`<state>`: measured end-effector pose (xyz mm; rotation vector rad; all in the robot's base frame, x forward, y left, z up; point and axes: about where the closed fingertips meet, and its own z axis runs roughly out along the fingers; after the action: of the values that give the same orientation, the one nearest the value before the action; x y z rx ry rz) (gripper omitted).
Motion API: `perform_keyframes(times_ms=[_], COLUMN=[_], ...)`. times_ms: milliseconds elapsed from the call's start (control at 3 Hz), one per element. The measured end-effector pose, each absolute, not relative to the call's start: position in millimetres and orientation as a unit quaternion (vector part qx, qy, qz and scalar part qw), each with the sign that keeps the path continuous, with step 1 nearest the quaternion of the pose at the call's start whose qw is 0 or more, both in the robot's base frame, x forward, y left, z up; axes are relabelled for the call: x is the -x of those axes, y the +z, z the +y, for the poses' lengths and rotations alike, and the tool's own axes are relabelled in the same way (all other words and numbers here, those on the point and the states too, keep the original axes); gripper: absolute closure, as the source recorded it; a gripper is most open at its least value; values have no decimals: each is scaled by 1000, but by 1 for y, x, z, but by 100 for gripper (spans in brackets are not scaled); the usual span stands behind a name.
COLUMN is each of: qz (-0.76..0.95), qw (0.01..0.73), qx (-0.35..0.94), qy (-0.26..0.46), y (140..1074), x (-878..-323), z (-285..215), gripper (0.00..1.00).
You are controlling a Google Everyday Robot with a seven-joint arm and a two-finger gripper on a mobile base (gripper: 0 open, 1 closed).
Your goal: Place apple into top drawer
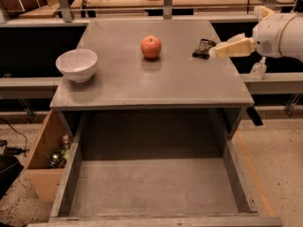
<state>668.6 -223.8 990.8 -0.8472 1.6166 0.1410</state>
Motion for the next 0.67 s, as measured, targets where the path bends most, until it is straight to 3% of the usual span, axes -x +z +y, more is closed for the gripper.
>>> perform_keyframes(times_ms=[667], qz=[691], qw=[621], qx=[363], qy=[75], y=[990], x=[-681], z=[-212], gripper=[0])
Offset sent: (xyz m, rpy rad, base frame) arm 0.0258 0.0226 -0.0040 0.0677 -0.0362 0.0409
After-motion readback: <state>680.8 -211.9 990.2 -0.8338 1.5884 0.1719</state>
